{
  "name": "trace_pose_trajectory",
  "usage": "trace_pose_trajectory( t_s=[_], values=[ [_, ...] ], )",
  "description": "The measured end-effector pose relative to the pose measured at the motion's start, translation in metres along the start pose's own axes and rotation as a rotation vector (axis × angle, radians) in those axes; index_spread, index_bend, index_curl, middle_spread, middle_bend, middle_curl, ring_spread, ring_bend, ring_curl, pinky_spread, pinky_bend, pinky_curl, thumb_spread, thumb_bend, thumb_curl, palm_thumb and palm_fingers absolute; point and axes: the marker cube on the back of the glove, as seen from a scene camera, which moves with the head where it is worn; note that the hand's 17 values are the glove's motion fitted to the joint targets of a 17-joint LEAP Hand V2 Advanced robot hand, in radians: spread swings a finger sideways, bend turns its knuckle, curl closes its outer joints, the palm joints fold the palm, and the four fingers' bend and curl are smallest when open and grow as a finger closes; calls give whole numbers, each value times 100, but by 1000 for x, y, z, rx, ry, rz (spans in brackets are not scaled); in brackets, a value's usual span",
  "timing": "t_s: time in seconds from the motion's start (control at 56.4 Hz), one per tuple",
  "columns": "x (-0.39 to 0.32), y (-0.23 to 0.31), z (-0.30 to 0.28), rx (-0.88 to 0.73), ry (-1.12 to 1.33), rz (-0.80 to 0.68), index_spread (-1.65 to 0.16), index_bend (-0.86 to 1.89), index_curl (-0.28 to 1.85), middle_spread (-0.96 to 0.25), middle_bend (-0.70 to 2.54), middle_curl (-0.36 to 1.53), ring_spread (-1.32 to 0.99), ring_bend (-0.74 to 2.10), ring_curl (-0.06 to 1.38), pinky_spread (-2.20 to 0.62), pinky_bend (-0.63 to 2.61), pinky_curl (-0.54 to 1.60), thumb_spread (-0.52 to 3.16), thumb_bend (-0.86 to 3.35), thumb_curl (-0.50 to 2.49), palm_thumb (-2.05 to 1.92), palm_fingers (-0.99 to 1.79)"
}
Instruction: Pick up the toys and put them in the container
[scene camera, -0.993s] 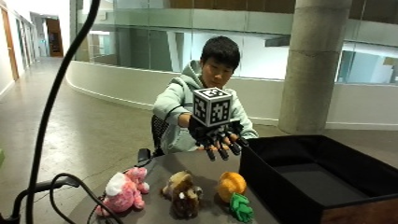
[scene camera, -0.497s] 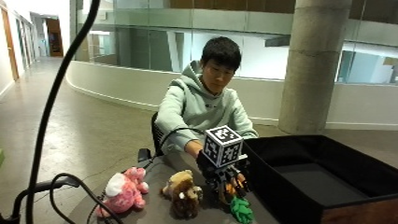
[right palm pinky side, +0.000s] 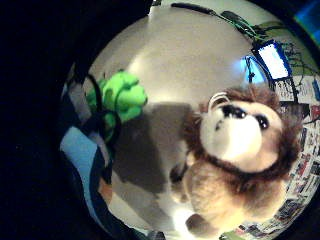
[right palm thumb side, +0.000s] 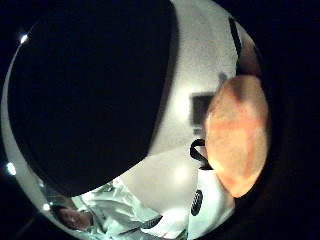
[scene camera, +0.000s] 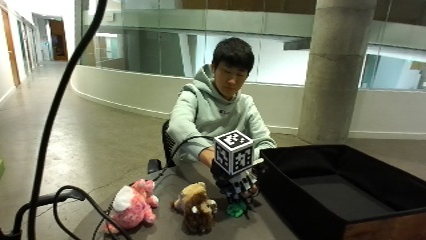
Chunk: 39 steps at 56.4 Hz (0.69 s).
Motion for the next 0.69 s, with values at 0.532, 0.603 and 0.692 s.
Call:
trace_pose_trajectory(
  t_s=[0.532,0.603,0.692],
  values=[
    [-79,37,-194,180,67,-37,-39,80,71,-28,104,74,-36,133,63,-39,115,51,41,15,95,72,101],
    [-94,34,-216,231,83,-52,-39,82,76,-28,106,77,-36,135,64,-39,117,52,36,15,98,71,98],
    [-112,29,-234,257,68,-66,-40,83,81,-28,107,81,-36,137,65,-39,119,53,29,14,101,70,95]
  ],
)
